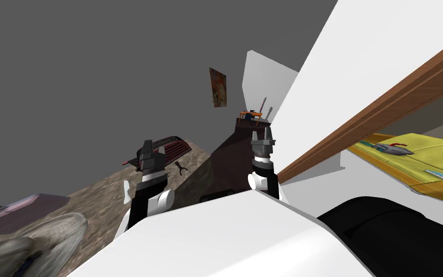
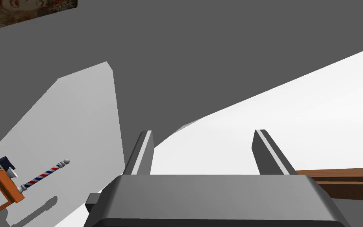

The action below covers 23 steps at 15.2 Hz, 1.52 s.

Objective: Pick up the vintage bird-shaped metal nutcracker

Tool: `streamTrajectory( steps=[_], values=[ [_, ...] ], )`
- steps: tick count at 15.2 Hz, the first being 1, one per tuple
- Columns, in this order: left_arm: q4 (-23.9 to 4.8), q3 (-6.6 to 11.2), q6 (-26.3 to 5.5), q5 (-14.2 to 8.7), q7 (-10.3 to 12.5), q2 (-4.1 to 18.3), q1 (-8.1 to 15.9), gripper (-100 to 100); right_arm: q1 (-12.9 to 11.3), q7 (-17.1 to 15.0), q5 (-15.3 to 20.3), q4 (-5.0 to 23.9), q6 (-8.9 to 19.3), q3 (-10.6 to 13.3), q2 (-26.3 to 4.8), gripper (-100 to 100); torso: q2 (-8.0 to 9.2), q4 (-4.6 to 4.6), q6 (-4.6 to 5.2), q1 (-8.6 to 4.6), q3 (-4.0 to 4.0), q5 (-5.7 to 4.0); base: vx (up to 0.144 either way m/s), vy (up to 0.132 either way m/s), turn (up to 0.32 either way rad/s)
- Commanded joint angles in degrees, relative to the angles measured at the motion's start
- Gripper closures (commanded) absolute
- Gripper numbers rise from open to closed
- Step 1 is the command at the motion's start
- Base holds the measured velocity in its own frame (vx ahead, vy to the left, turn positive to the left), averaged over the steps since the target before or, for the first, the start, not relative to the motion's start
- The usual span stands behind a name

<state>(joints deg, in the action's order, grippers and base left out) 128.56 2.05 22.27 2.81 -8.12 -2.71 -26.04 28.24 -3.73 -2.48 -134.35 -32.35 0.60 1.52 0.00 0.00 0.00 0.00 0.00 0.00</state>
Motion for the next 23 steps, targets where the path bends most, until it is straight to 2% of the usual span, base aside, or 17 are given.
streamTrajectory(
  steps=[1, 2, 3, 4, 5, 6, 7, 8, 9, 10, 11, 12, 15, 16, 17, 19, 23],
  values=[
    [-0.33, 0.09, -0.89, -0.26, -0.13, 2.82, 0.40, -100, 0.00, 0.00, 0.00, 0.00, 0.00, 0.00, 0.00, 0, 0.00, 0.00, 0.00, 0.00, 0.00, 0.00, -0.026, -0.037, -0.017],
    [-0.33, 0.09, -0.89, -0.26, -0.13, 2.82, 0.40, -100, 0.00, 0.00, 0.00, 0.00, 0.00, 0.00, 0.00, 0, 0.05, 0.01, 0.01, -0.08, 0.03, -0.01, -0.057, -0.056, -0.012],
    [-0.66, 0.17, -1.80, -0.53, -0.27, 4.78, 0.80, -100, -0.01, 0.00, 0.00, 0.00, 0.00, 0.01, 0.01, 0, 0.15, 0.03, 0.00, -0.16, 0.08, -0.03, -0.073, -0.053, -0.012],
    [-0.66, 0.17, -1.80, -0.53, -0.27, 4.80, 0.80, -100, -0.01, 0.00, 0.00, 0.00, 0.00, 0.01, 0.01, 0, 0.23, 0.04, 0.01, -0.18, 0.12, -0.04, -0.068, -0.044, -0.008],
    [-1.10, 0.29, -2.99, -0.89, -0.45, 6.79, 1.33, -100, -0.01, 0.00, 0.00, 0.00, 0.00, 0.01, 0.01, 0, 0.26, 0.05, 0.01, -0.18, 0.14, -0.04, -0.065, -0.042, -0.016],
    [-1.10, 0.29, -2.99, -0.89, -0.45, 6.79, 1.33, -100, -0.01, 0.00, 0.00, 0.00, 0.00, 0.01, 0.01, 0, 0.27, 0.06, 0.01, -0.17, 0.15, -0.04, -0.050, -0.029, -0.014],
    [-1.64, 0.42, -4.46, -1.32, -0.67, 8.69, 1.99, -100, -0.01, 0.00, 0.00, 0.00, 0.00, 0.01, 0.00, 0, 0.24, 0.06, 0.01, -0.14, 0.14, -0.03, -0.043, -0.020, -0.018],
    [-1.64, 0.42, -4.46, -1.32, -0.67, 8.69, 1.99, -100, -0.01, 0.00, 0.00, 0.00, 0.00, 0.00, 0.00, 0, 0.22, 0.05, 0.01, -0.10, 0.13, -0.02, -0.039, -0.016, -0.019],
    [-2.28, 0.59, -6.19, -1.84, -0.93, 10.49, 2.76, -100, -0.01, 0.00, 0.00, 0.00, 0.00, 0.00, 0.00, 0, 0.19, 0.04, 0.01, -0.07, 0.11, -0.02, -0.041, -0.016, -0.026],
    [-2.28, 0.59, -6.19, -1.84, -0.93, 10.49, 2.76, -100, -0.01, 0.00, 0.00, 0.00, 0.00, 0.00, 0.00, 0, 0.18, 0.04, 0.01, -0.06, 0.10, -0.01, -0.040, -0.012, -0.021],
    [-3.01, 0.78, -8.12, -2.42, -1.23, 12.19, 3.64, -100, -0.01, 0.00, 0.00, 0.00, 0.00, 0.00, 0.00, 0, 0.18, 0.04, 0.01, -0.04, 0.10, -0.01, -0.039, -0.010, -0.028],
    [-3.01, 0.78, -8.17, -2.42, -1.23, 12.19, 3.64, -100, -0.01, 0.00, 0.00, 0.00, 0.00, 0.00, 0.00, 0, 0.17, 0.04, 0.01, -0.02, 0.10, -0.01, -0.034, -0.009, -0.024],
    [-4.71, 1.21, -12.09, -3.80, -1.92, 15.28, 5.70, -100, -0.01, 0.00, 0.00, 0.00, 0.00, 0.00, 0.00, 0, 0.14, 0.03, 0.01, -0.01, 0.08, 0.00, -0.035, -0.007, -0.030],
    [-4.71, 1.21, -12.78, -3.80, -1.92, 15.28, 5.70, -100, -0.01, 0.00, 0.00, 0.00, 0.00, 0.00, 0.00, 0, 0.14, 0.03, 0.01, 0.00, 0.08, 0.00, -0.032, -0.003, -0.027],
    [-5.68, 1.45, -14.45, -4.58, -2.31, 16.69, 6.86, -100, -0.01, 0.00, 0.00, 0.00, 0.00, 0.00, 0.00, 0, 0.13, 0.03, 0.01, 0.01, 0.08, 0.00, -0.031, 0.002, -0.034],
    [-5.68, 1.45, -15.40, -4.58, -2.31, 16.69, 6.86, -100, -0.01, 0.00, 0.00, 0.00, 0.00, 0.00, 0.00, 0, 0.12, 0.03, 0.01, 0.04, 0.07, 0.01, -0.025, 0.006, -0.024],
    [-7.81, 1.99, -20.66, -6.29, -3.17, 19.22, 9.43, -100, -0.01, 0.00, 0.00, 0.00, 0.00, 0.00, 0.00, 0, 0.09, 0.02, 0.01, 0.07, 0.05, 0.01, -0.025, 0.010, -0.033]
  ],
)
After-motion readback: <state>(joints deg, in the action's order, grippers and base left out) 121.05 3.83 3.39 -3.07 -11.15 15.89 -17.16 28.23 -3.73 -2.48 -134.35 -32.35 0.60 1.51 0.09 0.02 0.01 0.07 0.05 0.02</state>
